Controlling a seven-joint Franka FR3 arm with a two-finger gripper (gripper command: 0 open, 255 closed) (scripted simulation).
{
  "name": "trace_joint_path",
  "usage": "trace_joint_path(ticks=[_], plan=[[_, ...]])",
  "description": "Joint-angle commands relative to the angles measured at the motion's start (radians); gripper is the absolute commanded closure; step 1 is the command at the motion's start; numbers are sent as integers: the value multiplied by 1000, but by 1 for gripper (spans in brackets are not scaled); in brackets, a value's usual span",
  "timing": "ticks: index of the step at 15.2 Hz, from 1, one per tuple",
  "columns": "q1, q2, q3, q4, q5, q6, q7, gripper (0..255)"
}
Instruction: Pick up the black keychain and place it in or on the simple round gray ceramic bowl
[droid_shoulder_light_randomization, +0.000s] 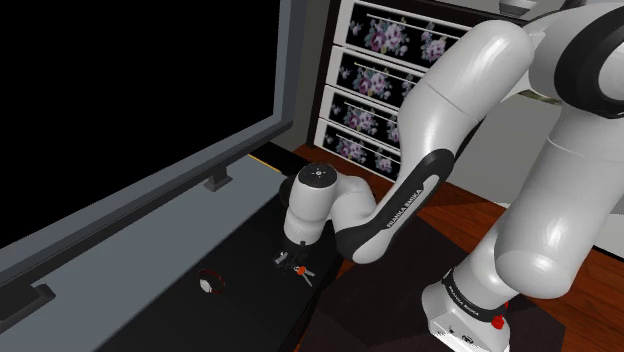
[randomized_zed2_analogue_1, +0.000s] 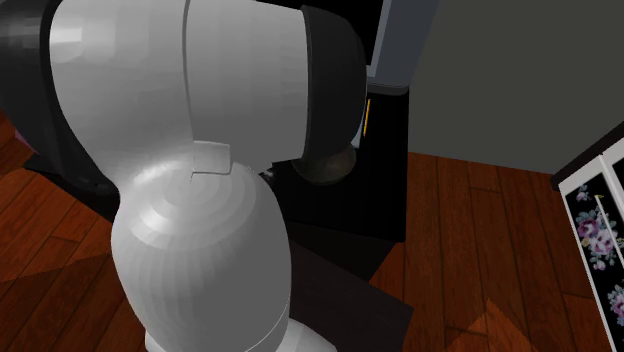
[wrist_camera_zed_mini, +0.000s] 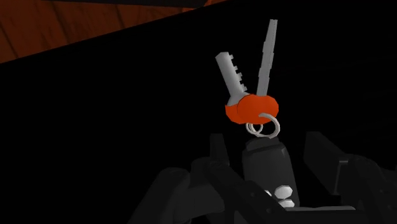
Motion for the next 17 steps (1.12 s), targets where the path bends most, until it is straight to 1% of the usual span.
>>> trace_joint_path(ticks=[1,5,11,14,17], plan=[[0,4,0,-1,0,2,-1,255],[1,5,0,1,-1,2,1,255],[-62,-102,97,-17,173,-66,-127,255],[-76,-157,127,-20,261,-105,-192,255],[-79,-212,143,-19,341,-147,-250,255]])
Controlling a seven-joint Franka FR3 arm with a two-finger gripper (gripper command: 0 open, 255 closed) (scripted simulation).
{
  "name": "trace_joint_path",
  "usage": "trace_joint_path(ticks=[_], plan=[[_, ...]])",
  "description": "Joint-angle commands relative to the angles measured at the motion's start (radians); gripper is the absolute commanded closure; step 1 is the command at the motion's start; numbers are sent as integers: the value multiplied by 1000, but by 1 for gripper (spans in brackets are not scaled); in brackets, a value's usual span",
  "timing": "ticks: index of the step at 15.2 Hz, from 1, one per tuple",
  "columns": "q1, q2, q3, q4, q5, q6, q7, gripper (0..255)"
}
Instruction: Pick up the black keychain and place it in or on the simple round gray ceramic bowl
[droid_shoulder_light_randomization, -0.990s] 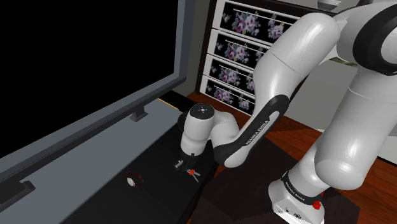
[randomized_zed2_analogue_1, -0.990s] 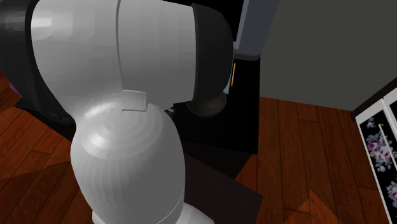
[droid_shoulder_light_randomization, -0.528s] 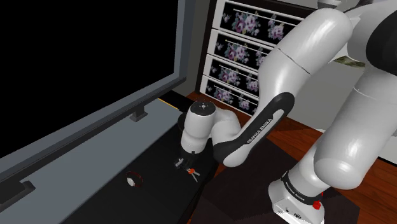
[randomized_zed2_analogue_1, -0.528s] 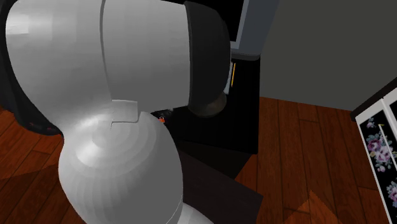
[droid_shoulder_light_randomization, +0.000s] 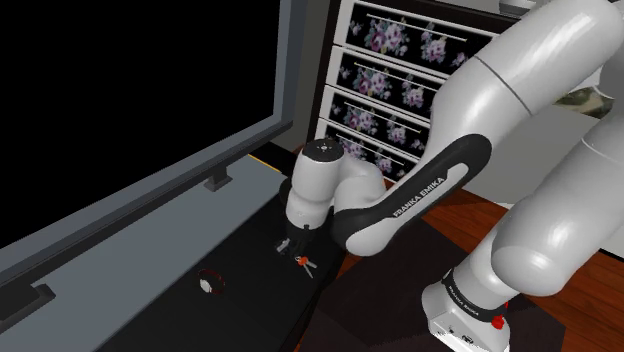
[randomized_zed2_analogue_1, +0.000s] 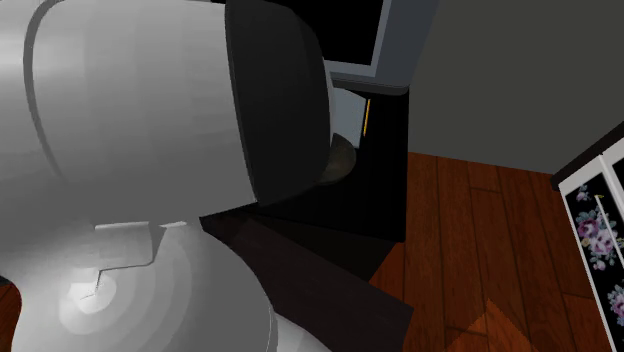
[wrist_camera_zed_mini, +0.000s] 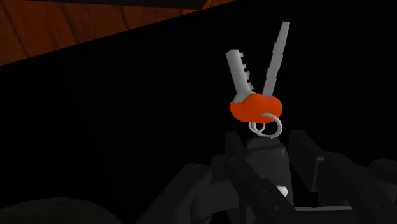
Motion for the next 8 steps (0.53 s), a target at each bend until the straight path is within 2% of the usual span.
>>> trace_joint_path(ticks=[1,8], plan=[[0,-38,8,0,54,-29,-39,255],[22,-153,1,16,180,-139,-132,255]])
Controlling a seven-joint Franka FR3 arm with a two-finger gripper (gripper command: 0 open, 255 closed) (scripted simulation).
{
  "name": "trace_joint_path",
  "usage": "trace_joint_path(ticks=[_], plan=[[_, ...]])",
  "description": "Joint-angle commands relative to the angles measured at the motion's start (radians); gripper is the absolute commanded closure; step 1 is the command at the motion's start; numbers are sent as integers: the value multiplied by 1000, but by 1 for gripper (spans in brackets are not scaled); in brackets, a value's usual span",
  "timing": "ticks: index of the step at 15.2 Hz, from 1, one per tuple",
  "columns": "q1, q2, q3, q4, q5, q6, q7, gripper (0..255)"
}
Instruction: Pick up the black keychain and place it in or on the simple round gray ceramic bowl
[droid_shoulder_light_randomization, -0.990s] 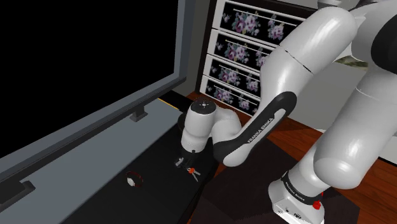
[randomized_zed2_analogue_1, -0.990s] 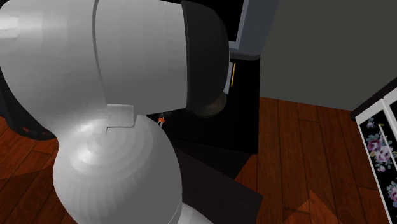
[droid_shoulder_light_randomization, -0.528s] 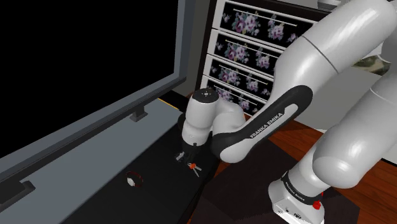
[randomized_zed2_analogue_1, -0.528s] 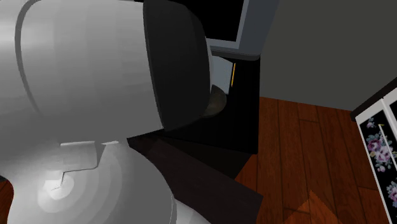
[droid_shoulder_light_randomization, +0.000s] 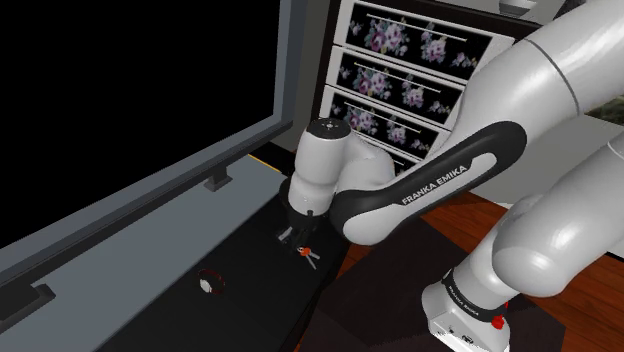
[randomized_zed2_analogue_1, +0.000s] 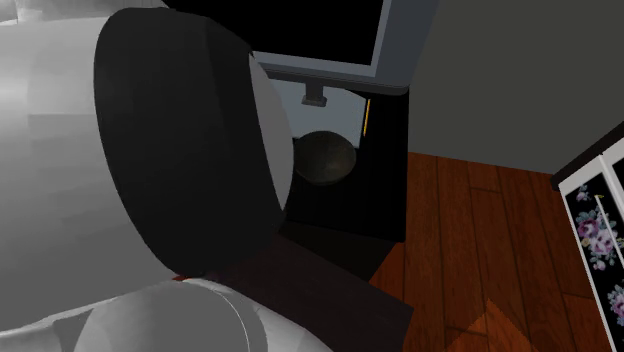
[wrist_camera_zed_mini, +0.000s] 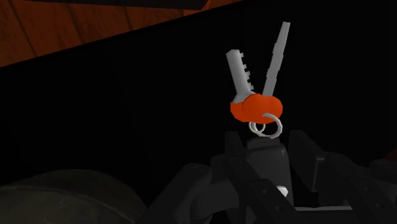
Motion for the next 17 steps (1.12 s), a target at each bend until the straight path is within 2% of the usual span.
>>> trace_joint_path(ticks=[1,13,17], plan=[[8,-30,-4,8,28,-34,-19,255],[41,-176,-49,67,114,-225,-89,255],[-13,-146,-114,87,79,-222,-181,255]])
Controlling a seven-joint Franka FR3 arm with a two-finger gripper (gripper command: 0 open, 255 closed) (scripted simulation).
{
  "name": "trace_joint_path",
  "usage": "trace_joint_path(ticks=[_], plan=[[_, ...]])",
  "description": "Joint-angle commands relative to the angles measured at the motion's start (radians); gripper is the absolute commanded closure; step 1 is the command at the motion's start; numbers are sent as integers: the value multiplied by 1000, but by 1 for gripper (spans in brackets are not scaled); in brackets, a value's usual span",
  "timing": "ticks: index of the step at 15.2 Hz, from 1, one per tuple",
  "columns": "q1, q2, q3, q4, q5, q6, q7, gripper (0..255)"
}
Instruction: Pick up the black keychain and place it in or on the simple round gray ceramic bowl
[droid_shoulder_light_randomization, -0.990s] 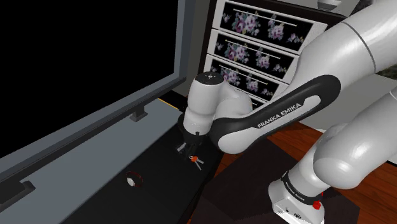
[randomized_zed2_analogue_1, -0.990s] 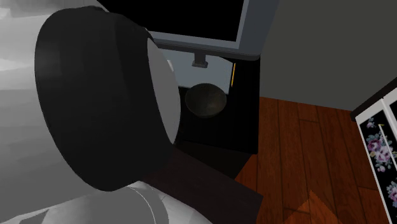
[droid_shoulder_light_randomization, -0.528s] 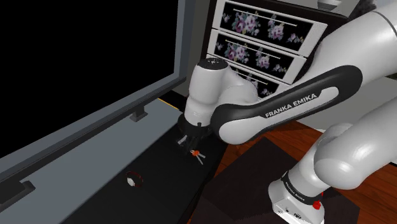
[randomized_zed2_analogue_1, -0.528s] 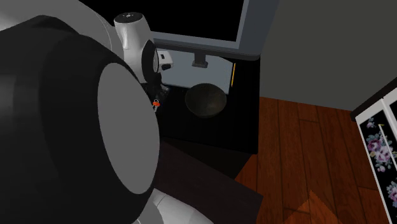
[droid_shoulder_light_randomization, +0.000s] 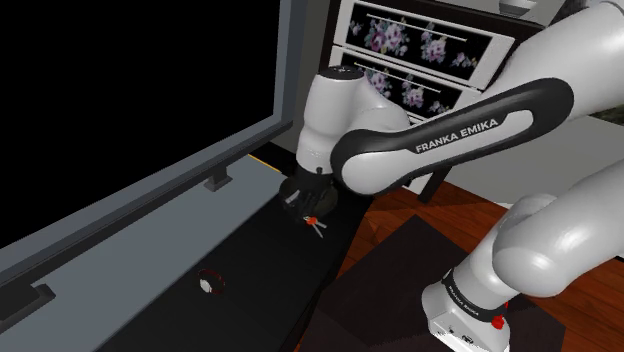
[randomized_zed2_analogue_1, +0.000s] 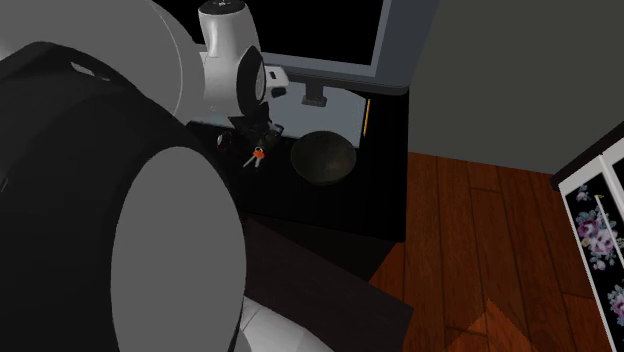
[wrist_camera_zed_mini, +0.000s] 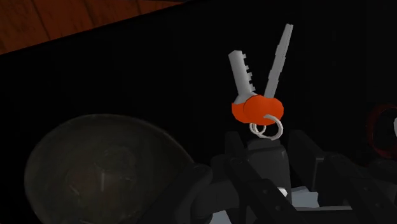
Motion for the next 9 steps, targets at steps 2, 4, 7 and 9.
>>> trace_joint_path(ticks=[2,4,7,9], plan=[[-44,38,-44,29,-33,3,-62,255],[-72,63,-73,51,-53,2,-103,255],[-112,106,-113,92,-83,-1,-160,255],[-138,139,-138,126,-103,-4,-196,255]])
